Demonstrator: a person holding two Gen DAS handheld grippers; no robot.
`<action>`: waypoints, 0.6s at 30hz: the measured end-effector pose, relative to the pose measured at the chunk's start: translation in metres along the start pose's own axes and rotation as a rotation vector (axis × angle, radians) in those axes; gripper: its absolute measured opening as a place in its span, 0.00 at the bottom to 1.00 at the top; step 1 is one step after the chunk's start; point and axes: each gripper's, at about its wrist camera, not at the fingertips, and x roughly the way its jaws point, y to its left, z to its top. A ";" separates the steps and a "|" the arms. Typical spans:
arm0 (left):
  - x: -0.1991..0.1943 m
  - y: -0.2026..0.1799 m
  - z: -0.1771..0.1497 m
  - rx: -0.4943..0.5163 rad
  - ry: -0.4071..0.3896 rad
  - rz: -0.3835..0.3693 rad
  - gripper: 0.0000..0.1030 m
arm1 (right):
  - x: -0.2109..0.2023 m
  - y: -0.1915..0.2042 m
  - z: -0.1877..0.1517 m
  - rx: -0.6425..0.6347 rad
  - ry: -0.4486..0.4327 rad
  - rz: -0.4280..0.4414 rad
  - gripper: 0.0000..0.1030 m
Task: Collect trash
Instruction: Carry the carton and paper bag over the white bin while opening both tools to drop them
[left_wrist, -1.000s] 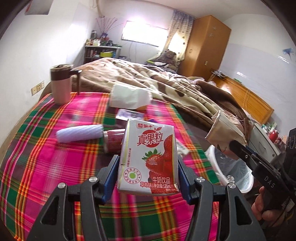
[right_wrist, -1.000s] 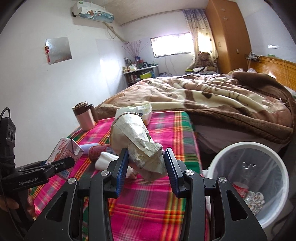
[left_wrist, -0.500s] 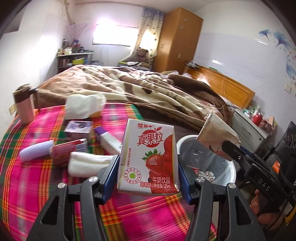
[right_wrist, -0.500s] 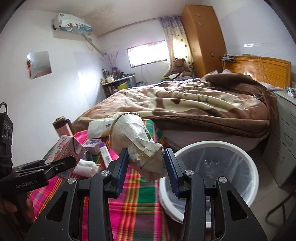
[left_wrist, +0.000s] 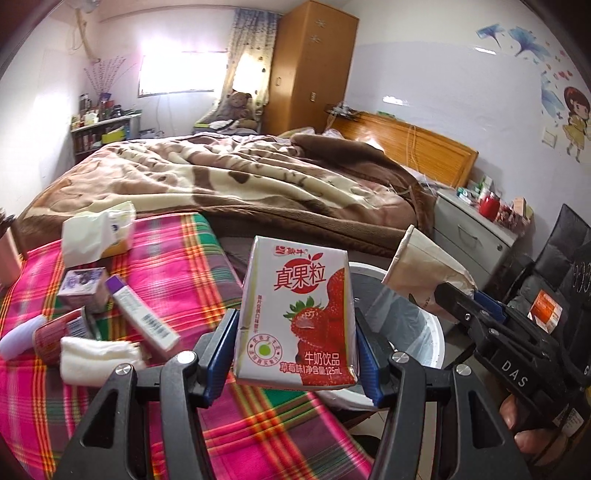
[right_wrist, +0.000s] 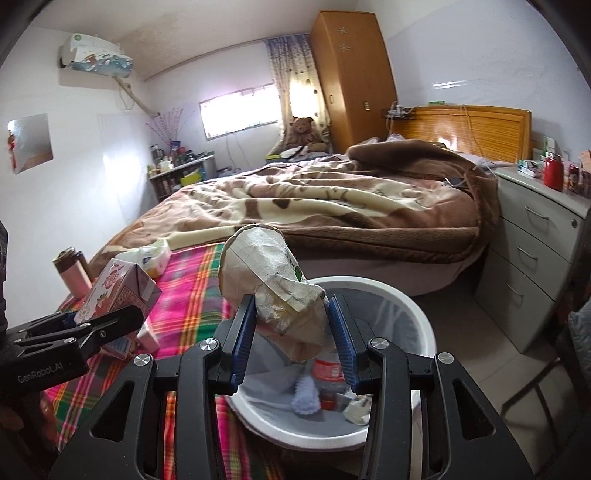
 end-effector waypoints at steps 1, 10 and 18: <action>0.004 -0.004 0.001 0.006 0.008 -0.008 0.58 | 0.001 -0.003 -0.001 0.006 0.005 -0.010 0.41; 0.037 -0.034 0.002 0.050 0.060 -0.058 0.58 | 0.016 -0.025 -0.011 0.026 0.082 -0.102 0.42; 0.061 -0.050 0.002 0.064 0.116 -0.093 0.58 | 0.023 -0.036 -0.016 0.027 0.136 -0.149 0.44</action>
